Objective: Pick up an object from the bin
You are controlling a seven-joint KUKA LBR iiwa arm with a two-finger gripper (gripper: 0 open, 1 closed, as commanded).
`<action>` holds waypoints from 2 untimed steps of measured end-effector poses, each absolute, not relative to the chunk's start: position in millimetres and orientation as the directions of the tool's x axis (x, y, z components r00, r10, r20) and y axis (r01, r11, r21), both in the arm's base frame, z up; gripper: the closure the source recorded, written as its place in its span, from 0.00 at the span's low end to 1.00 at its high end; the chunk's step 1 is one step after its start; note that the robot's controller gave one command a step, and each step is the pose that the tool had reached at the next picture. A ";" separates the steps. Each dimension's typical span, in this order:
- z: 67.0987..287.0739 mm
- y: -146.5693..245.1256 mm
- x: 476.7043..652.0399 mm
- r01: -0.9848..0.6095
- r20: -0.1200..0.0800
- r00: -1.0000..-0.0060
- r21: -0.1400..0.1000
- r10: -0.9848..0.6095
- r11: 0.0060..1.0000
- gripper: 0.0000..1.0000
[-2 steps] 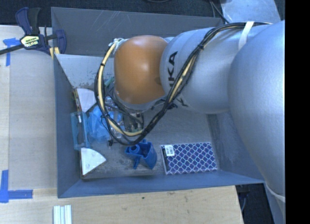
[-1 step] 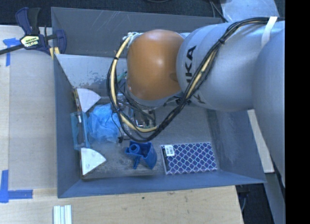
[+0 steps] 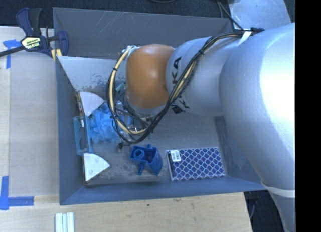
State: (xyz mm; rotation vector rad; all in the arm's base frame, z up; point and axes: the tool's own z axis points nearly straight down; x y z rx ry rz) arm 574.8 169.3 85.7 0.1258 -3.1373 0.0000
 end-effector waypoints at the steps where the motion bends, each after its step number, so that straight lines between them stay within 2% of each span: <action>1: 102.1 155.5 568.7 -0.203 -0.004 -0.979 0.000 -0.203 0.979 1.00; 2: 102.0 155.5 568.7 -0.203 -0.003 -0.979 0.001 -0.203 0.979 1.00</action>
Offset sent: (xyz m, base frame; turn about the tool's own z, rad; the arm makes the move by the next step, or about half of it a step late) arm 0.0000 0.0000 0.0000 0.0000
